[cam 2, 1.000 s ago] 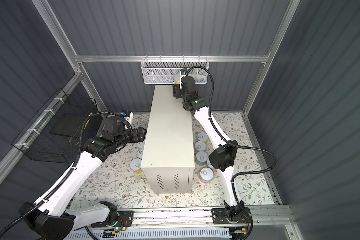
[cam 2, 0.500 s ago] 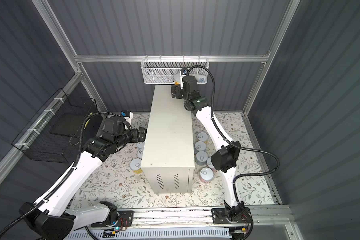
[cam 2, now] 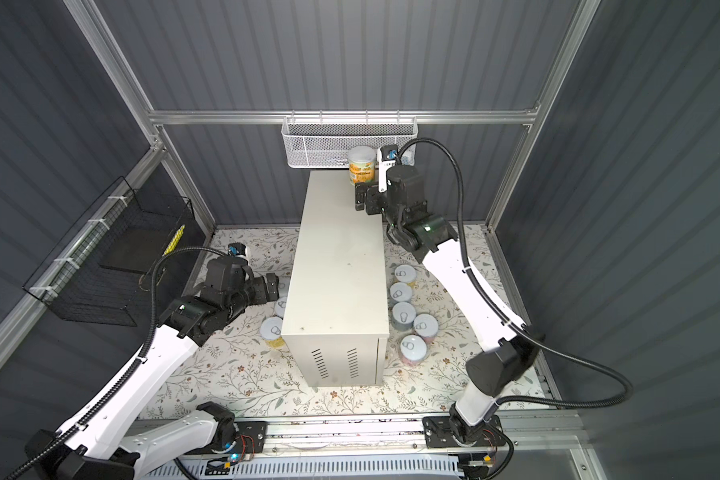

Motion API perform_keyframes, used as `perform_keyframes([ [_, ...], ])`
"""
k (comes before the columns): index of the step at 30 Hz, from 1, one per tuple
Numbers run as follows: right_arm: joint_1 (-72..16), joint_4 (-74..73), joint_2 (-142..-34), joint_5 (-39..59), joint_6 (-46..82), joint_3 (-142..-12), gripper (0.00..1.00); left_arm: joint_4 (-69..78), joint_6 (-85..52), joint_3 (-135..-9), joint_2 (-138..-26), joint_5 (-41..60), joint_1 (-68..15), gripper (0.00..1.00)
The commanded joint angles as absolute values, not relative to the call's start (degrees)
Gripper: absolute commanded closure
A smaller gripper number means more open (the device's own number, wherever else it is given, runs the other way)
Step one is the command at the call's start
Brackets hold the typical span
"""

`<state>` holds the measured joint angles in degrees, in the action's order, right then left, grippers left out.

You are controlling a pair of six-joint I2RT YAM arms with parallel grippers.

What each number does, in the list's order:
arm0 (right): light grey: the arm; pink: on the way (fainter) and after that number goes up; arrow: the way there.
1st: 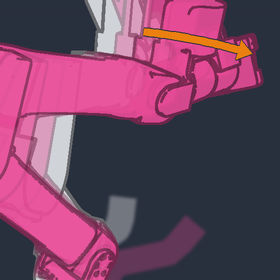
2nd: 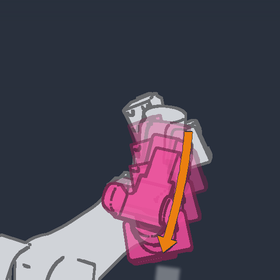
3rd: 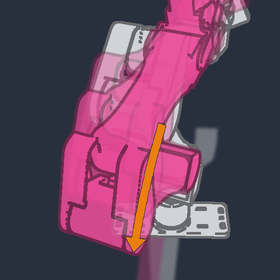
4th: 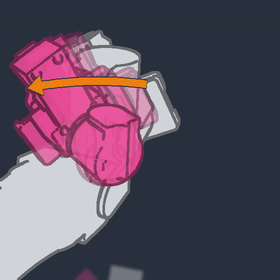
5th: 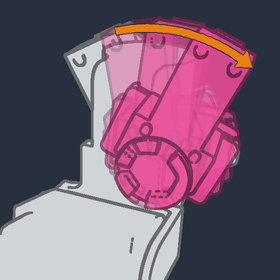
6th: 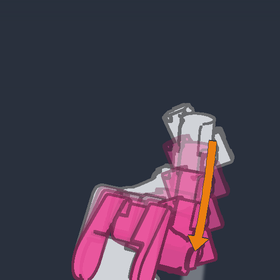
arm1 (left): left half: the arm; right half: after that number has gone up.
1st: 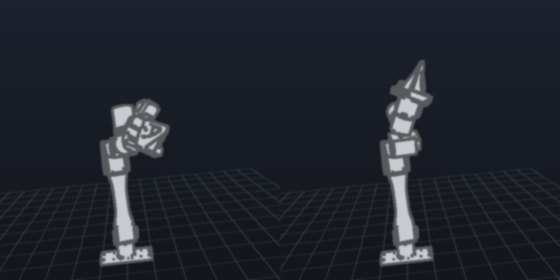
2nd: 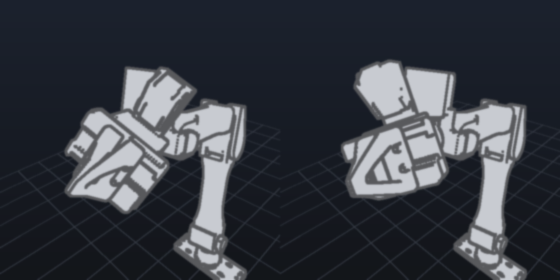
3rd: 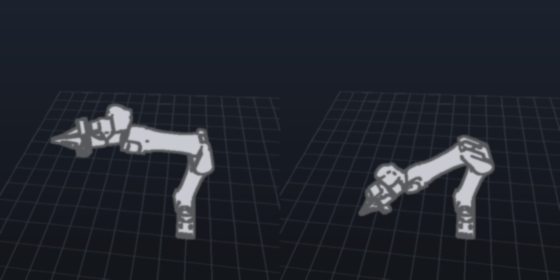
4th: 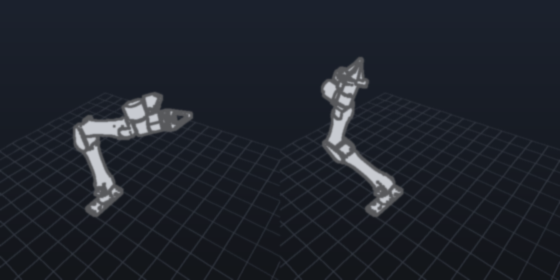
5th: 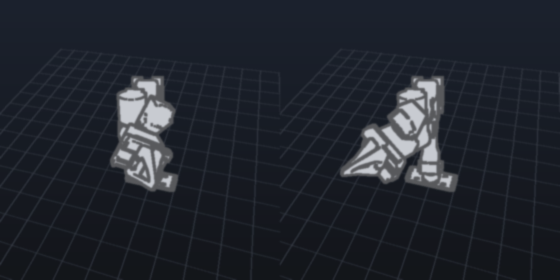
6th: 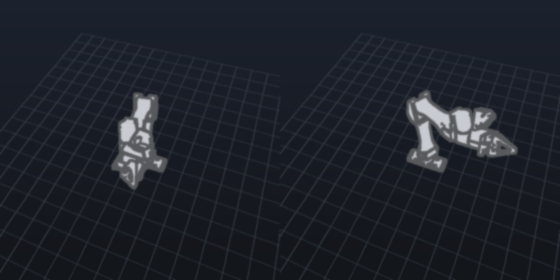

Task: Place and organize the canned foods onto the counter
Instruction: 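Lower both grippers back down over the cans on the floor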

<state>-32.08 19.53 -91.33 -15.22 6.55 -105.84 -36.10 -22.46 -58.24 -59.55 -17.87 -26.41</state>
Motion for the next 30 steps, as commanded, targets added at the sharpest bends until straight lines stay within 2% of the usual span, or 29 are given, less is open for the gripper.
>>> perform_keyframes([
  [1, -34.47, 19.03, -85.47, -21.54, 7.63, -100.41, 0.01, -37.88, -27.04, -53.58, -56.40, -16.80, -26.20, 0.02],
  [8, -35.16, 33.98, -68.57, -28.26, 14.85, -84.32, 0.01, -41.48, -29.28, -49.44, -51.79, -19.47, -26.28, 0.03],
  [11, -35.34, 42.93, -60.55, -30.50, 22.23, -75.65, 0.01, -39.27, -30.27, -45.68, -49.51, -17.55, -26.27, 0.05],
  [15, -35.87, 50.91, -52.27, -28.76, 32.40, -65.21, 0.01, -36.79, -31.95, -41.30, -48.36, -13.66, -26.37, 0.05],
  [20, -39.10, 59.46, -49.03, -26.10, 43.35, -57.47, 0.01, -38.32, -33.70, -39.33, -49.66, -14.32, -27.93, 0.05],
  [25, -41.86, 57.20, -47.75, -21.01, 49.57, -49.01, 0.01, -36.66, -36.88, -35.37, -47.99, -14.32, -28.30, 0.05],
  [30, -42.36, 54.65, -47.91, -19.93, 49.85, -45.79, 0.01, -34.54, -38.29, -33.42, -48.41, -15.58, -28.47, 0.06],
])
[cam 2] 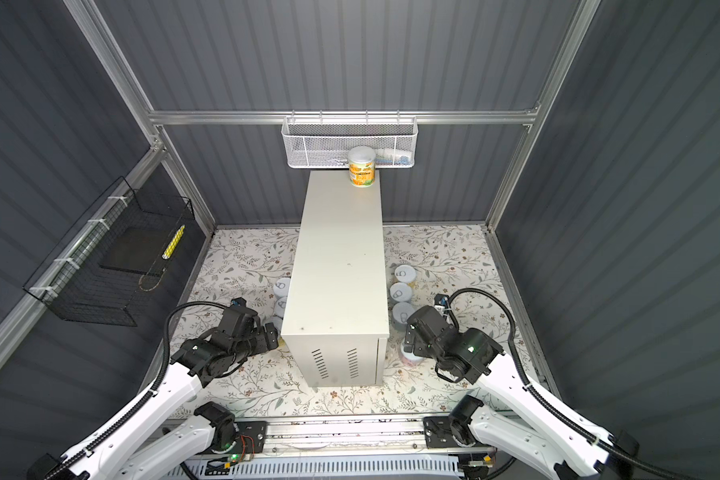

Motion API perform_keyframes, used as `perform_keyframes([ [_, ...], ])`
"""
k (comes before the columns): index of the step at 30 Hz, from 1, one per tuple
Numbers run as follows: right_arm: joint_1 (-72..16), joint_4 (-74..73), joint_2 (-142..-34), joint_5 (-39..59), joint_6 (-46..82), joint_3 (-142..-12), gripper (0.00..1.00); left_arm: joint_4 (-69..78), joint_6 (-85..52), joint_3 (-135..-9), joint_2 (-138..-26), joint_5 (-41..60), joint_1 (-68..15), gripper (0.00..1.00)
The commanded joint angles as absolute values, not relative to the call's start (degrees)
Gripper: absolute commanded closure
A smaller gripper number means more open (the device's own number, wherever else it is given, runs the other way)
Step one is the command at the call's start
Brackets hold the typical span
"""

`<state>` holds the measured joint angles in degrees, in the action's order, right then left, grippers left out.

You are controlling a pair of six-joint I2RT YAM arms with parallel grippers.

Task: Place and organize the canned foods onto the counter
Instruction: 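Lower both grippers back down over the cans on the floor, then close the right gripper around the pink-labeled can beside the cabinet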

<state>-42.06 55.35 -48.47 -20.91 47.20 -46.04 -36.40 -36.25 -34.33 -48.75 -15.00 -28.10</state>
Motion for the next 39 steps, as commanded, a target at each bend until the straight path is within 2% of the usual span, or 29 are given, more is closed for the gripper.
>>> perform_keyframes([
  [1, -42.36, 54.23, -47.97, -20.23, 49.43, -45.72, 0.01, -33.62, -38.41, -33.24, -48.34, -15.73, -28.43, 0.06],
  [11, -42.33, 51.79, -49.95, -21.17, 48.40, -44.01, 0.01, -21.15, -39.86, -32.39, -57.27, -14.76, -28.37, 0.05],
  [21, -42.32, 43.88, -53.19, -17.84, 50.80, -37.67, 0.01, -22.45, -37.37, -34.55, -56.43, -16.86, -28.44, 0.05],
  [35, -41.95, 34.10, -65.34, -17.16, 53.44, -34.71, 0.01, -23.38, -35.61, -35.60, -56.14, -17.50, -28.39, 0.05],
  [39, -41.92, 29.26, -66.02, -16.26, 53.92, -31.04, 0.03, -23.17, -35.58, -35.49, -56.20, -17.82, -28.39, 0.05],
])
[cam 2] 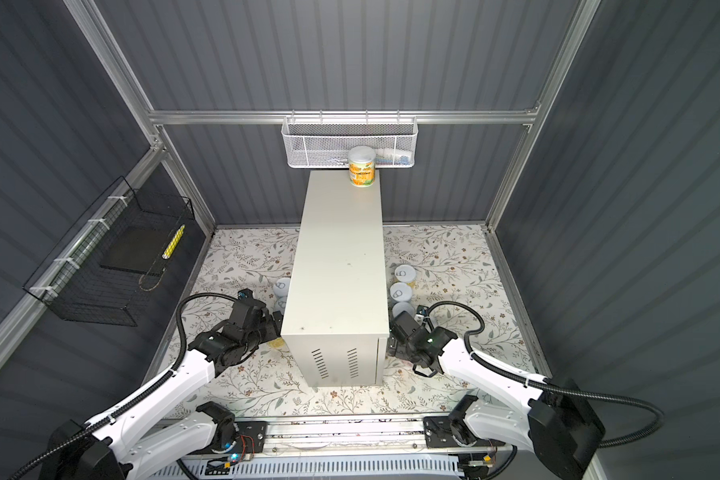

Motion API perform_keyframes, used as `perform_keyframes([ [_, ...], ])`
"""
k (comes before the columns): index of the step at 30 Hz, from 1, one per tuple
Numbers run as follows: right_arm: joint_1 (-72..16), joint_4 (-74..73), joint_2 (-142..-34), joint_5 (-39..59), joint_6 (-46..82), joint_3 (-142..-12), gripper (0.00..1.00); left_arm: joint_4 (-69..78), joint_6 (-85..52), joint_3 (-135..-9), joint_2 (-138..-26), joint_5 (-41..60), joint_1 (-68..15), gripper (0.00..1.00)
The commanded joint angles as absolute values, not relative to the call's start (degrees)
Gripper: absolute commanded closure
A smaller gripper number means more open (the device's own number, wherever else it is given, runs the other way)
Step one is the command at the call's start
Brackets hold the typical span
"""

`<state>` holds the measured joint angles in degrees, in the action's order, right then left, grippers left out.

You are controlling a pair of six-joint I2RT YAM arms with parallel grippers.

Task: Place and organize the canned foods onto the counter
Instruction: 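Close the right gripper around the pink-labeled can beside the cabinet, then lift the pink-labeled can with the right gripper up over the cabinet top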

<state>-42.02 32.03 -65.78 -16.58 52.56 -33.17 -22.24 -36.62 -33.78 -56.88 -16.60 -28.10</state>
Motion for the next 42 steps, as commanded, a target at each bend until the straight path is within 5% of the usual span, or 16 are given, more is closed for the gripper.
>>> perform_keyframes([
  [1, -41.92, 28.48, -66.26, -16.54, 53.88, -30.40, 0.04, -23.04, -35.79, -35.44, -56.44, -17.78, -28.39, 0.05],
  [20, -41.92, 22.59, -71.40, -20.63, 53.13, -27.12, 0.17, -22.44, -36.05, -35.86, -58.53, -17.47, -28.36, 0.06],
  [25, -41.93, 21.42, -71.00, -21.09, 52.64, -27.46, 0.40, -23.05, -35.94, -35.85, -58.11, -17.82, -28.34, 0.06],
  [30, -42.01, 26.70, -67.10, -21.44, 51.96, -29.17, 1.00, -23.23, -35.60, -36.19, -57.69, -18.35, -28.34, 0.06],
  [42, -35.54, 60.75, -49.14, -16.48, 37.75, -53.42, 1.00, -29.61, -30.10, -46.71, -60.53, -17.03, -26.87, 0.04],
])
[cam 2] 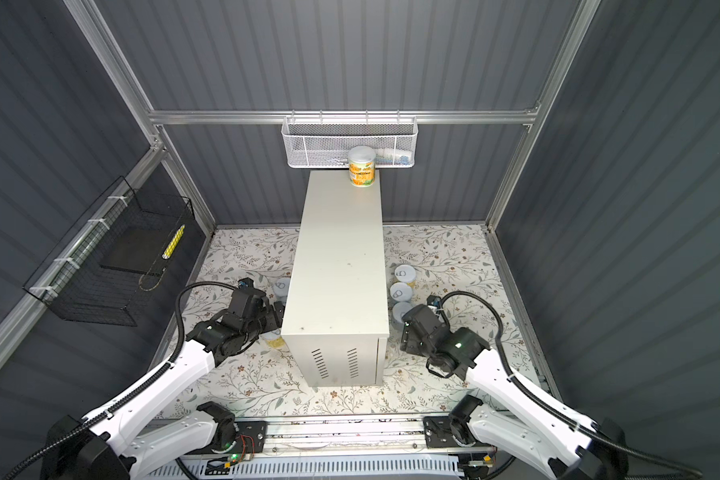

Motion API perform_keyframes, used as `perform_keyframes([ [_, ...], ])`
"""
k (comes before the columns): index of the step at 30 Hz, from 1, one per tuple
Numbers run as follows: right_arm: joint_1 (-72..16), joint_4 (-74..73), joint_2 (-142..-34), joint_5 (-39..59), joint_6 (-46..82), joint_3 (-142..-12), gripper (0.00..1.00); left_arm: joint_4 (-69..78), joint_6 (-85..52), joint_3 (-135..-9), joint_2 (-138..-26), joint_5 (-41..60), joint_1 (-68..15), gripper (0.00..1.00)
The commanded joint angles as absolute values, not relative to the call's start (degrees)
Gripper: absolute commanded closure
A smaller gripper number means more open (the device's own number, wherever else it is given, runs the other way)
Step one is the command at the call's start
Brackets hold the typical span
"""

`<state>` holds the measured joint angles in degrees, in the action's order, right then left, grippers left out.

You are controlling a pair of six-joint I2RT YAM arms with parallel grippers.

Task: Place and organize the canned foods onto the counter
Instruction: 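Lift the pink-labeled can with the right gripper up over the cabinet top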

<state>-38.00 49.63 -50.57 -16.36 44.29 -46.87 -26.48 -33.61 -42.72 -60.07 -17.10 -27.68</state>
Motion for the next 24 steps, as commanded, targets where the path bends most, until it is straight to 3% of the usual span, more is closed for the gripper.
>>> perform_keyframes([
  [1, -34.48, 62.75, -49.30, -16.99, 36.00, -56.25, 1.00, -29.94, -29.22, -48.07, -60.62, -16.77, -26.52, 0.03],
  [9, -30.83, 69.94, -56.51, -17.33, 24.43, -81.35, 1.00, -37.09, -24.42, -62.51, -64.88, -17.45, -22.32, 0.04],
  [14, -30.94, 70.25, -62.30, -11.57, 19.29, -93.55, 1.00, -39.29, -19.62, -70.56, -68.63, -14.13, -21.36, 0.04],
  [24, -40.48, 76.76, -79.68, -9.67, 11.48, -121.92, 1.00, -40.14, -16.70, -75.16, -72.21, -10.70, -20.90, 0.05],
])
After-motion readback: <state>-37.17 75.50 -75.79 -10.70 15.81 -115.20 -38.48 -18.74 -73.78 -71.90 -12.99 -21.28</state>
